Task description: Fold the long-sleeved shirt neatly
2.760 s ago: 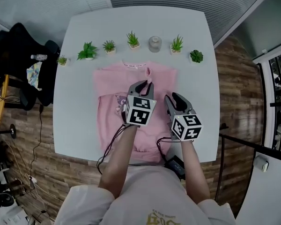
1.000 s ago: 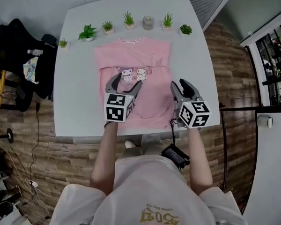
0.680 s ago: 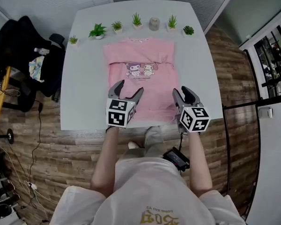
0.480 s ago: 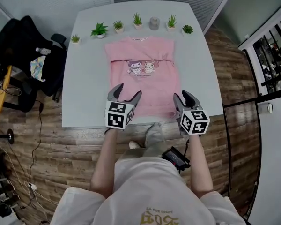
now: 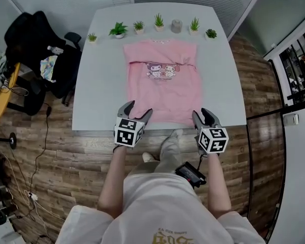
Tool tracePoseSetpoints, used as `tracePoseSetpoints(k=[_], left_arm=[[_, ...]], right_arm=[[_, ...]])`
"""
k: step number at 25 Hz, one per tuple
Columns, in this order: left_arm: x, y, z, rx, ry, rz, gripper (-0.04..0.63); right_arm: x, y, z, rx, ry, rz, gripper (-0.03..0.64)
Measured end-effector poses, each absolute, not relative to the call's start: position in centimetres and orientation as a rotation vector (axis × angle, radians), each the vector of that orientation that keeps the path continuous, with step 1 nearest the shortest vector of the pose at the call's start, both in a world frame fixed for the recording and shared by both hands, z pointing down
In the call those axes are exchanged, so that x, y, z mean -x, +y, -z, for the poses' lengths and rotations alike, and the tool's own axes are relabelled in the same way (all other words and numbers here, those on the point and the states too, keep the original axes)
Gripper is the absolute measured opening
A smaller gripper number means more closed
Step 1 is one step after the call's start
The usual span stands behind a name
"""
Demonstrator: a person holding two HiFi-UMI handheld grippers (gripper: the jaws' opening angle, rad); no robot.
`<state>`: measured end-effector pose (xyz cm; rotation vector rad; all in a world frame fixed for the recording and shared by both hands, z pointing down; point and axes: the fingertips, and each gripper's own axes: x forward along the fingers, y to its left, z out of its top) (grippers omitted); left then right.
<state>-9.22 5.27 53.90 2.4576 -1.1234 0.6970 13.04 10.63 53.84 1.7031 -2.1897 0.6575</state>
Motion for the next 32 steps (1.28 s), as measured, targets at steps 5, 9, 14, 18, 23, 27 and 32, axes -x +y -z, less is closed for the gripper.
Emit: tracePoseSetpoints(k=[5,9,14,18,23,27,32], left_arm=[[10.8,7.2,-57.4,-2.41,-1.087,-0.838,0.333],[11.7,8.7,-60.5,-2.358,-1.025,-0.944,0.328],[11.7,10.1,-63.1,-2.347,-0.925,-1.072,0.308],[11.9,10.1,-64.4,-2.343,-0.903,-1.115,0.291],[12.5,9.8,-65.7,-2.295,-0.928,-1.155,0.261],[12.6,9.3,-66.0,-2.285,-0.962,-1.156,0.221],[12.7,9.4,-65.9,-2.281,-0.987,-1.139,0.206]], right_arm=[[-12.6,11.6,-55.9,-1.651,-2.17,-0.68,0.172],[-12.5,11.8,-57.5,-1.614,-2.153,-0.69,0.174],[-11.5,11.9,-59.3,-1.491,-2.161,-0.617,0.186],[-11.0,12.1,-61.1,-1.386,-2.11,-0.551,0.189],[-11.7,12.1,-63.4,-1.345,-2.025,-0.489,0.186],[-12.5,12.2,-64.3,-1.359,-1.973,-0.483,0.168],[-13.3,12.2,-64.8,-1.392,-1.924,-0.486,0.086]])
